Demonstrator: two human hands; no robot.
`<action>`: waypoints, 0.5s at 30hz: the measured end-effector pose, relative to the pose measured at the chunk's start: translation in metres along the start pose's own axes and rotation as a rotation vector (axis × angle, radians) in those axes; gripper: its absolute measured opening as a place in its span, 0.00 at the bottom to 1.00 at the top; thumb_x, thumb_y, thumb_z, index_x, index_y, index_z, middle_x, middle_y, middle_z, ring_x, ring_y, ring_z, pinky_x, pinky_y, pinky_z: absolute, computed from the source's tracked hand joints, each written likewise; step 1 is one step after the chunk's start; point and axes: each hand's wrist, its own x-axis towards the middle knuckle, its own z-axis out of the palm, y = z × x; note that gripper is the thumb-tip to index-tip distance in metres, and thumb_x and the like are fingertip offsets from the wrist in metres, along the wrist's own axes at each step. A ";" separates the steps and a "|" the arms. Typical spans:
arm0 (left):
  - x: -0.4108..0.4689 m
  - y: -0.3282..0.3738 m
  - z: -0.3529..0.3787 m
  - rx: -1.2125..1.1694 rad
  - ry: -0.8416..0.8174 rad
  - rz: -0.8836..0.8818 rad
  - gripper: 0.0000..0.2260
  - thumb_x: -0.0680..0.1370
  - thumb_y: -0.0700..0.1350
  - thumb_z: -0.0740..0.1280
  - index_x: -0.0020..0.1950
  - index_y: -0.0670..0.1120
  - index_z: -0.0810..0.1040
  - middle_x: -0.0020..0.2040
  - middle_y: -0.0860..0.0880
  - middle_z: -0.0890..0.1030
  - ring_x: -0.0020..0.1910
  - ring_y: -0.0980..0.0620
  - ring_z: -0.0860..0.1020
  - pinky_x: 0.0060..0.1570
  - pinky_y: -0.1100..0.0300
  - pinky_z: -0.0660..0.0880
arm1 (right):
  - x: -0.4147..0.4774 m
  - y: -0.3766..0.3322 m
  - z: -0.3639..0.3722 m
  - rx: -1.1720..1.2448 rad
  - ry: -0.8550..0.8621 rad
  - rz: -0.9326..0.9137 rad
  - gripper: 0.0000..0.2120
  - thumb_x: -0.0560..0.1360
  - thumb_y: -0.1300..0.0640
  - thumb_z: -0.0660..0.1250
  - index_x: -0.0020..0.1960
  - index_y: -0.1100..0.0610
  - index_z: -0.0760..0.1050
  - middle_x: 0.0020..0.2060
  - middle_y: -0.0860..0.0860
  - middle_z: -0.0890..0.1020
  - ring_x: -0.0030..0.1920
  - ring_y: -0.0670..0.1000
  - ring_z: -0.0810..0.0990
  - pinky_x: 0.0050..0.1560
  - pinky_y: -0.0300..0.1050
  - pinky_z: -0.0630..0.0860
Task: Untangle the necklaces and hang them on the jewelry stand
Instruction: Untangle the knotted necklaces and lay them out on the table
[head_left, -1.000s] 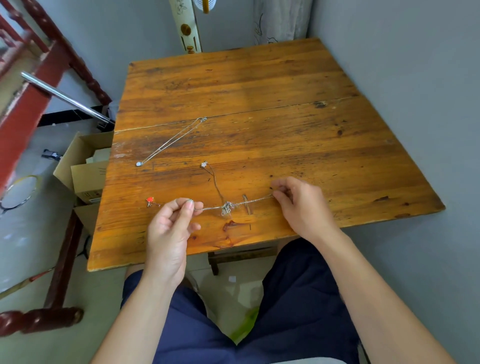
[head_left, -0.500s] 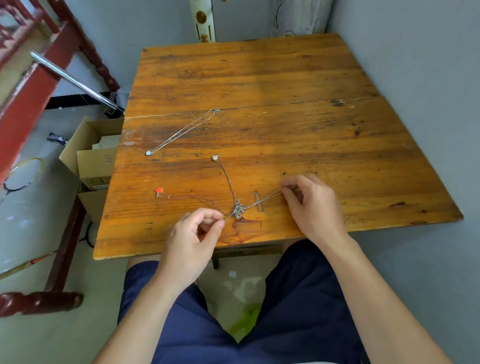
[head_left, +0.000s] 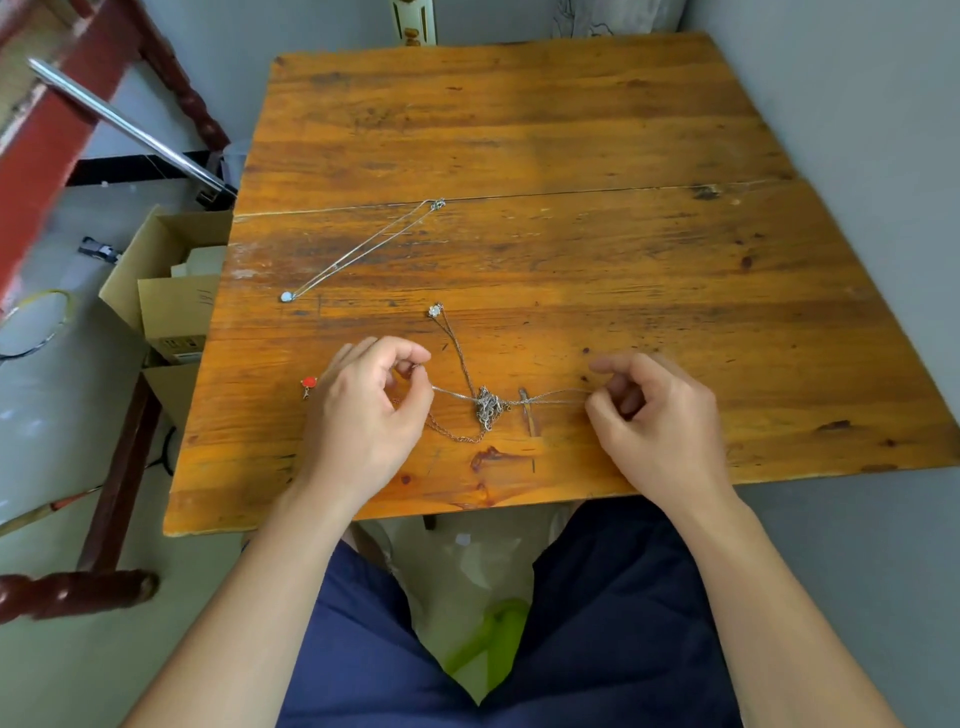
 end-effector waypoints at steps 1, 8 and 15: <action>0.004 -0.002 0.001 0.059 -0.031 0.013 0.05 0.75 0.42 0.69 0.50 0.49 0.82 0.42 0.56 0.78 0.45 0.53 0.74 0.41 0.62 0.71 | 0.000 -0.002 -0.001 -0.019 -0.019 0.007 0.11 0.72 0.58 0.71 0.54 0.49 0.83 0.39 0.42 0.78 0.38 0.42 0.77 0.39 0.47 0.78; 0.010 -0.018 0.007 0.125 -0.107 0.027 0.05 0.74 0.42 0.69 0.48 0.50 0.81 0.42 0.55 0.77 0.45 0.54 0.72 0.41 0.67 0.66 | 0.048 -0.027 0.021 -0.002 -0.119 -0.153 0.09 0.75 0.51 0.73 0.54 0.47 0.84 0.45 0.45 0.76 0.41 0.46 0.77 0.44 0.47 0.78; 0.004 -0.024 0.013 0.037 -0.032 -0.004 0.05 0.75 0.39 0.71 0.48 0.48 0.81 0.44 0.54 0.79 0.46 0.55 0.73 0.45 0.77 0.64 | 0.107 -0.068 0.080 -0.112 -0.294 -0.364 0.20 0.73 0.35 0.69 0.60 0.44 0.81 0.45 0.49 0.73 0.53 0.56 0.78 0.54 0.51 0.75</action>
